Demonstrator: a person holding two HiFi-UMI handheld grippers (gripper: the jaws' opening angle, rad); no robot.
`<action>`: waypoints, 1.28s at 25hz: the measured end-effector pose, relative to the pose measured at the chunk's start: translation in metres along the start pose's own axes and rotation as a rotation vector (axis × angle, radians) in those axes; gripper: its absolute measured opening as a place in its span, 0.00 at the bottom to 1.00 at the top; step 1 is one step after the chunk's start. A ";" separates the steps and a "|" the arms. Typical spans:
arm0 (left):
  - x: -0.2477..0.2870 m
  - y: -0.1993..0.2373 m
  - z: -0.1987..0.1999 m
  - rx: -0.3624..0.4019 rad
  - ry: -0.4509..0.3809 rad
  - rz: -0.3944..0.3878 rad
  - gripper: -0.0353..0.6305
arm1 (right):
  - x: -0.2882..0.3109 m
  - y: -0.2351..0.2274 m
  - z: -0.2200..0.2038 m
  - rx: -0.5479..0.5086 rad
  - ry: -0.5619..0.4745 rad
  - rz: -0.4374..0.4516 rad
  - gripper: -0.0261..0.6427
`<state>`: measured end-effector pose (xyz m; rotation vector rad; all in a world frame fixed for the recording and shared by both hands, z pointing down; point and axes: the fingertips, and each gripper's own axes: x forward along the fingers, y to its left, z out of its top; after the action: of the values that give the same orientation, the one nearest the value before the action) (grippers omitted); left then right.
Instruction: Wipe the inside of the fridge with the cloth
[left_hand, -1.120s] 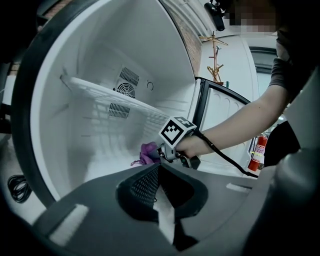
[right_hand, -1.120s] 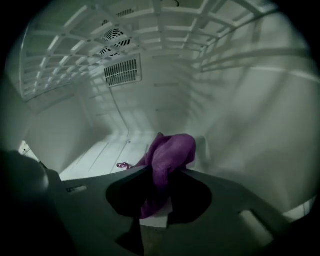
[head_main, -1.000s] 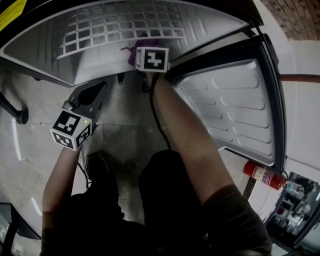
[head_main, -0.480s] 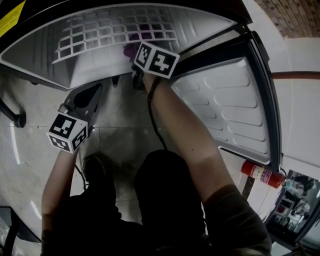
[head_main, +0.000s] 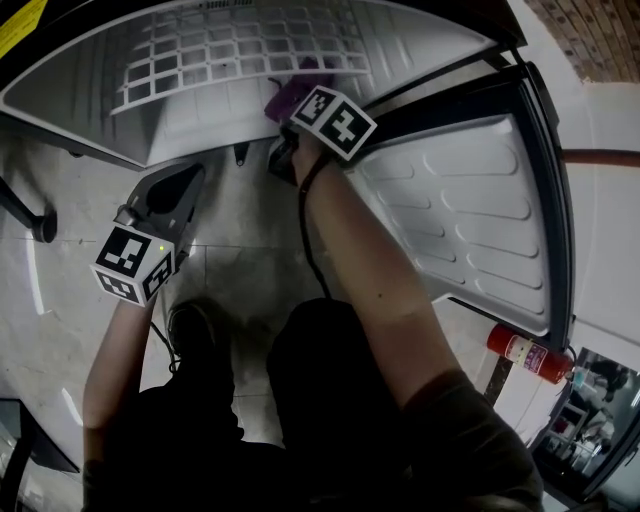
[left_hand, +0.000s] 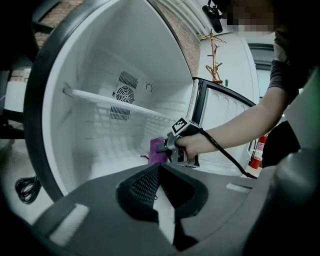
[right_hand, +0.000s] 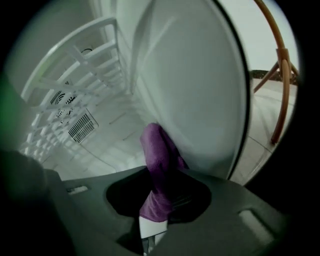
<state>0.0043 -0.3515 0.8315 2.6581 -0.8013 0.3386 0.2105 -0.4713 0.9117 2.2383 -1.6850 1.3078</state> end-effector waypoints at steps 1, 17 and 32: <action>-0.001 0.001 -0.002 -0.002 0.004 0.002 0.08 | 0.001 -0.002 -0.005 0.014 0.007 -0.003 0.15; 0.023 -0.004 -0.011 -0.016 0.032 -0.060 0.08 | 0.003 0.015 -0.040 -0.014 0.094 0.134 0.16; -0.101 -0.063 0.065 -0.161 0.083 0.067 0.08 | -0.173 0.101 -0.080 -0.225 0.327 0.352 0.16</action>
<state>-0.0339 -0.2781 0.7240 2.4559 -0.8548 0.3822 0.0738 -0.3395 0.8099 1.5578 -2.0308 1.3703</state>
